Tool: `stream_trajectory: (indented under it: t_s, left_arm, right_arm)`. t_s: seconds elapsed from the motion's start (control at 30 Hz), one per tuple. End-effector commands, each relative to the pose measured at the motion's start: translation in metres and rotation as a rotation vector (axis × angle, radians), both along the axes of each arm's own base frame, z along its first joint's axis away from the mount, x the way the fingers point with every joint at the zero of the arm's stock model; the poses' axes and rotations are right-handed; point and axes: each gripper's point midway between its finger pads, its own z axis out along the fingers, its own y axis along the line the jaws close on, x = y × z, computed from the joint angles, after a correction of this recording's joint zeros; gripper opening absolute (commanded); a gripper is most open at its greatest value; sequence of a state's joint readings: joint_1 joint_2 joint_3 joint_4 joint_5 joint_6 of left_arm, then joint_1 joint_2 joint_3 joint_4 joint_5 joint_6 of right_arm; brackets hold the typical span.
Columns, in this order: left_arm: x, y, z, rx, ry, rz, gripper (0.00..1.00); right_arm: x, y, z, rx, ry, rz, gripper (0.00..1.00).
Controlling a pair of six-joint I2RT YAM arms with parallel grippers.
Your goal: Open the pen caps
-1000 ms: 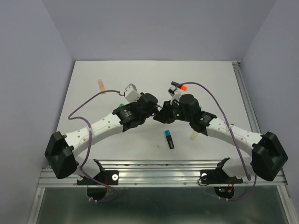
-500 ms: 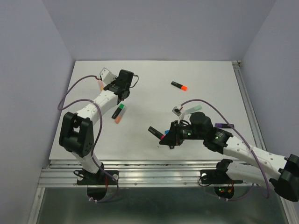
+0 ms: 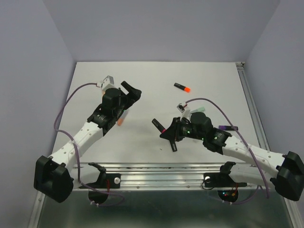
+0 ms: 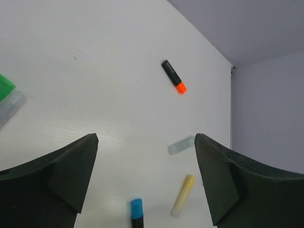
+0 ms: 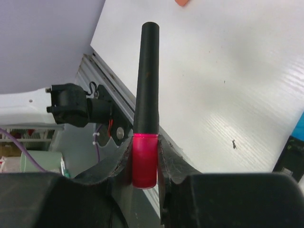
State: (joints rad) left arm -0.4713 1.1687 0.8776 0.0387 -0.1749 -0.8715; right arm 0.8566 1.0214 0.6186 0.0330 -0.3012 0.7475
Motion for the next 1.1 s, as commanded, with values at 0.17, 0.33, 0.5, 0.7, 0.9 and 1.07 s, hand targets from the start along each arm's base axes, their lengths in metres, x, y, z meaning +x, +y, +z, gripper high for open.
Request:
stream_trajectory:
  t_s: [0.17, 0.33, 0.5, 0.7, 0.9, 1.07]
  left_arm:
    - [-0.069, -0.065, 0.034, -0.193, -0.184, -0.384, 0.99]
    - [-0.096, -0.079, 0.044, -0.280, -0.213, -0.434, 0.99]
    - [-0.105, -0.079, 0.056, -0.333, -0.264, -0.442, 0.99]
    - [-0.114, -0.082, 0.066, -0.387, -0.289, -0.478, 0.80]
    - [-0.122, -0.086, 0.063, -0.419, -0.278, -0.515, 0.54]
    - [-0.130, -0.083, 0.072, -0.437, -0.309, -0.529, 0.46]
  right_arm:
    - [0.036, 0.047, 0.091, 0.285, -0.183, 0.019, 0.01]
    - [0.039, 0.056, 0.116, 0.430, -0.159, 0.015, 0.01]
    - [0.028, 0.066, 0.127, 0.512, -0.102, 0.096, 0.01]
    - [0.030, 0.064, 0.132, 0.531, -0.090, 0.082, 0.01]
    - [0.035, 0.062, 0.129, 0.521, -0.069, 0.041, 0.01]
    - [0.042, 0.060, 0.126, 0.510, -0.069, 0.001, 0.01]
